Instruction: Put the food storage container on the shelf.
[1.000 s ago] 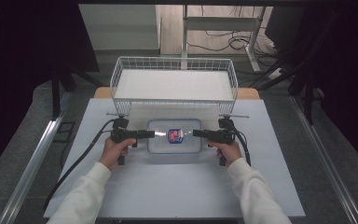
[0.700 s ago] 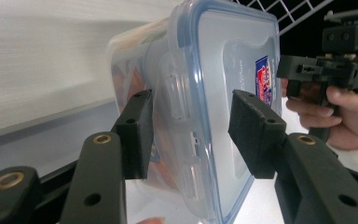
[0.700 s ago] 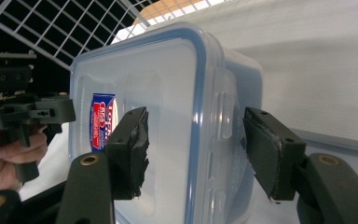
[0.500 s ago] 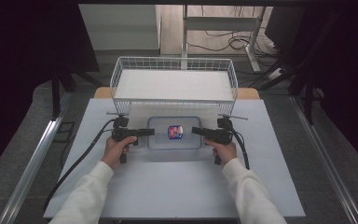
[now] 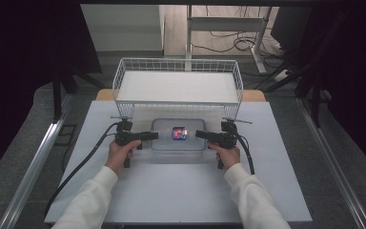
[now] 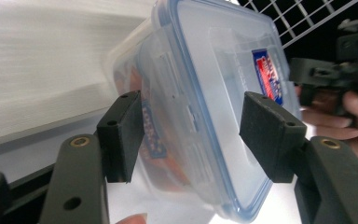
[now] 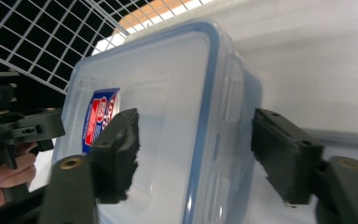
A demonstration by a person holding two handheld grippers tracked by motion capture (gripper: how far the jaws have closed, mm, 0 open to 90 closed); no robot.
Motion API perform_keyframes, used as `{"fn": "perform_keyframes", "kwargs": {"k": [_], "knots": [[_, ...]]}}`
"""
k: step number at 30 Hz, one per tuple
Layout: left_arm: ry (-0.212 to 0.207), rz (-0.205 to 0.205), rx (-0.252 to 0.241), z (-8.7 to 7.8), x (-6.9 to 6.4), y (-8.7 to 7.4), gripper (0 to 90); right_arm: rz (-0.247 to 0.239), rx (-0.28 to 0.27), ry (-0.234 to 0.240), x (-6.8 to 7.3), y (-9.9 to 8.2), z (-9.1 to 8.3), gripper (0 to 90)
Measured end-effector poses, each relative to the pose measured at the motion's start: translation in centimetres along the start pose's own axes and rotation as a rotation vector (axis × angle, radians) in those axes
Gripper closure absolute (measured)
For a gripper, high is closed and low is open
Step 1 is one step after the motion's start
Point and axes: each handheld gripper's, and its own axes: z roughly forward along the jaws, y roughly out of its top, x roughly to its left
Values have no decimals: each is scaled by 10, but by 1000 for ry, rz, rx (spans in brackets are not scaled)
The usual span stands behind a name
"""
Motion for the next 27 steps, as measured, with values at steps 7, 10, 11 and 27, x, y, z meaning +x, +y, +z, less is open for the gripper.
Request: {"fn": "perform_keyframes", "kwargs": {"k": [7,10,11,27], "knots": [[40,99,-10,-24,-18,-9,325,-180,-39,-134,16,-12,-29,270],[49,155,-8,-38,-28,-14,302,-272,-34,-172,24,-21,-42,291],[55,176,-2,-42,-32,-16,292,-336,-38,-199,29,-29,-50,350],[123,372,97,-76,-74,-74,266,-685,152,-164,78,-86,-17,889]]}}
